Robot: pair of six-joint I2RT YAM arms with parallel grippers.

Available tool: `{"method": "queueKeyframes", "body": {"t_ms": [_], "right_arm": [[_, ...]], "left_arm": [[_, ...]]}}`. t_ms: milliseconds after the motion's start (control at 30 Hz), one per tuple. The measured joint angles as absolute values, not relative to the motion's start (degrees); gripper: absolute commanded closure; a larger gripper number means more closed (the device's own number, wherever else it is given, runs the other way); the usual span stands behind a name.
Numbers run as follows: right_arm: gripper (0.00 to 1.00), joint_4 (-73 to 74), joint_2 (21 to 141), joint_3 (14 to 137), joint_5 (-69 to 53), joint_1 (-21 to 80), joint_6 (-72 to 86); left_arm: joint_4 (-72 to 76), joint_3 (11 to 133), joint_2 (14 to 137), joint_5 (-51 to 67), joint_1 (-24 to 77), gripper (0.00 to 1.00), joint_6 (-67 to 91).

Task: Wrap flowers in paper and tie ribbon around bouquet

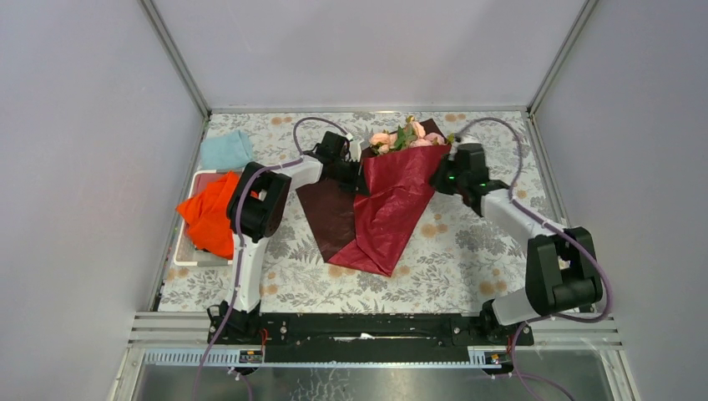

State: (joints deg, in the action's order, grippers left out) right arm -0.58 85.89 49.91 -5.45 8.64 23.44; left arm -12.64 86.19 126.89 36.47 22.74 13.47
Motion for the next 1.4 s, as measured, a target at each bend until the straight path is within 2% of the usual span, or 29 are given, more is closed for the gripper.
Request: {"method": "queueKeyframes", "body": {"t_ms": [133, 267, 333, 467, 600, 633, 933, 1133, 1400], "right_arm": [[0.92, -6.7, 84.7, 50.6, -10.8, 20.9, 23.5], [0.97, -17.1, 94.5, 50.6, -20.7, 22.8, 30.5], [0.98, -21.1, 101.0, 50.7, -24.6, 23.1, 33.8], [0.99, -22.8, 111.1, 51.5, -29.5, 24.3, 37.9], [1.00, -20.6, 112.4, 54.6, -28.9, 25.0, 38.0], [1.00, -19.8, 112.4, 54.8, -28.3, 25.0, 37.8], [1.00, -17.5, 112.4, 55.7, -27.7, 25.1, 36.4], [1.00, -17.4, 112.4, 55.7, -27.7, 25.1, 36.2], [1.00, -16.6, 112.3, 56.1, -27.7, 25.1, 35.2]], "left_arm": [[-11.9, 85.6, 126.7, 36.5, 22.7, 1.00, 13.6], [-11.7, 85.4, 126.5, 36.2, 22.7, 0.98, 14.1], [-11.6, 85.3, 126.4, 35.9, 22.7, 0.83, 14.5], [-11.2, 85.1, 126.1, 35.9, 22.4, 0.42, 16.0], [-12.1, 84.2, 123.2, 34.2, 21.6, 0.08, 17.1], [-12.7, 83.0, 121.6, 32.9, 20.7, 0.02, 17.5], [-15.1, 65.4, 101.2, 16.8, 8.6, 0.01, 22.0], [-15.2, 63.9, 105.1, 13.7, 8.1, 0.01, 25.0], [-11.8, 62.8, 105.2, 15.4, 7.6, 0.01, 28.7]]}}
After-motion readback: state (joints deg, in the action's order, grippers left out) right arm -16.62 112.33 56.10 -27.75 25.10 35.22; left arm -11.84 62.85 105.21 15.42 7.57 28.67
